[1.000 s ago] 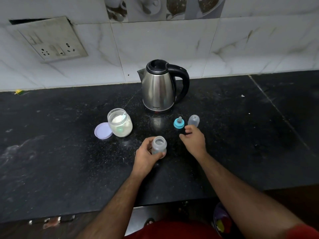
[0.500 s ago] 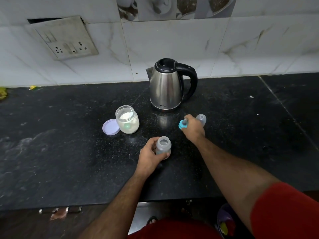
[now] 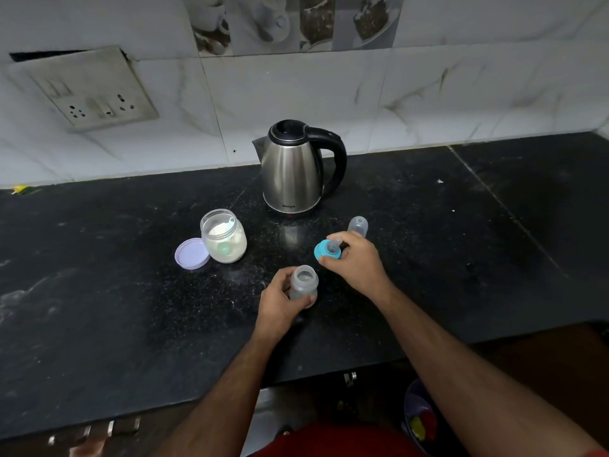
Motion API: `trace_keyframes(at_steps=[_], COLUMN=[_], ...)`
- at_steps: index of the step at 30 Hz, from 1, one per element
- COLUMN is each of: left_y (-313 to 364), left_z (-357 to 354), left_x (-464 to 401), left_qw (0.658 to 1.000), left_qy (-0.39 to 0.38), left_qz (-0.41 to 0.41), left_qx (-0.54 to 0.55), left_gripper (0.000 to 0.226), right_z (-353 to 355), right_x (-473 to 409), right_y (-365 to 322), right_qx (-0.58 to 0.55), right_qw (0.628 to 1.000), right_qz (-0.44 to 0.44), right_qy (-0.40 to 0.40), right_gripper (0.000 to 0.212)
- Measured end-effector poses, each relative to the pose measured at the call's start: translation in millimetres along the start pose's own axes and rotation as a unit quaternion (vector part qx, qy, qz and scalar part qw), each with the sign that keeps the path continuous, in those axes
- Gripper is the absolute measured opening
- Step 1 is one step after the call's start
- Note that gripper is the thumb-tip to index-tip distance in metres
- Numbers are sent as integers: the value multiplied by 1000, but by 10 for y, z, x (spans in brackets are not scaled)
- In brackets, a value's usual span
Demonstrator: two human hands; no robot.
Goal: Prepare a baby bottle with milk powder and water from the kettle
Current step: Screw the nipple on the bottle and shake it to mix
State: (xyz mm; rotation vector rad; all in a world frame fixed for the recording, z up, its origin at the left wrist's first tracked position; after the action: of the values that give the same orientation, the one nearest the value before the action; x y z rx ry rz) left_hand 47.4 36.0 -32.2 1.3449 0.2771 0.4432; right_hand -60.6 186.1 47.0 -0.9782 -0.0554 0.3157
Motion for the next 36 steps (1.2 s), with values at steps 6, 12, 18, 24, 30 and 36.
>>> trace_keyframes(at_steps=[6, 12, 18, 24, 30, 36], left_y=[-45, -32, -33, -68, -121, -103], left_z=[11, 25, 21, 21, 19, 27], left_x=[-2, 7, 15, 0, -9, -6], left_qw=[1000, 1000, 1000, 1000, 1000, 1000], left_qy=[-8, -24, -26, -29, -29, -23], left_qz=[-5, -5, -6, -3, 0, -1], left_qx=[-2, -14, -5, -2, 10, 2], left_gripper=[56, 55, 54, 54, 54, 51], right_z=[23, -166, -289, -336, -374, -380], right_x=[218, 258, 251, 226, 234, 220], right_y=[-251, -429, -477, -525, -520, -507], right_qx=[11, 86, 173, 204, 219, 268], right_qw=[998, 986, 964, 952, 950, 948], right_qz=[53, 93, 112, 127, 120, 104], right_qy=[-19, -106, -170, -189, -188, -135], right_gripper=[40, 47, 46, 42, 40, 52])
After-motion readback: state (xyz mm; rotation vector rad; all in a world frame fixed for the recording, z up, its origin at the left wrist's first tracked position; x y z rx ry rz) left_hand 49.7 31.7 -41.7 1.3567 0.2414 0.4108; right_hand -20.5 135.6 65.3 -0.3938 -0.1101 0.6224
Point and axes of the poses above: each hand's wrist, its own x-axis away from the middle knuckle, its own z-axis out of the back of the hand, y = z × x, the point moved 7 cm from there along -x, towards the middle knuckle, and after that the axes turned 5 degrees about y, right-handed, at the moved point
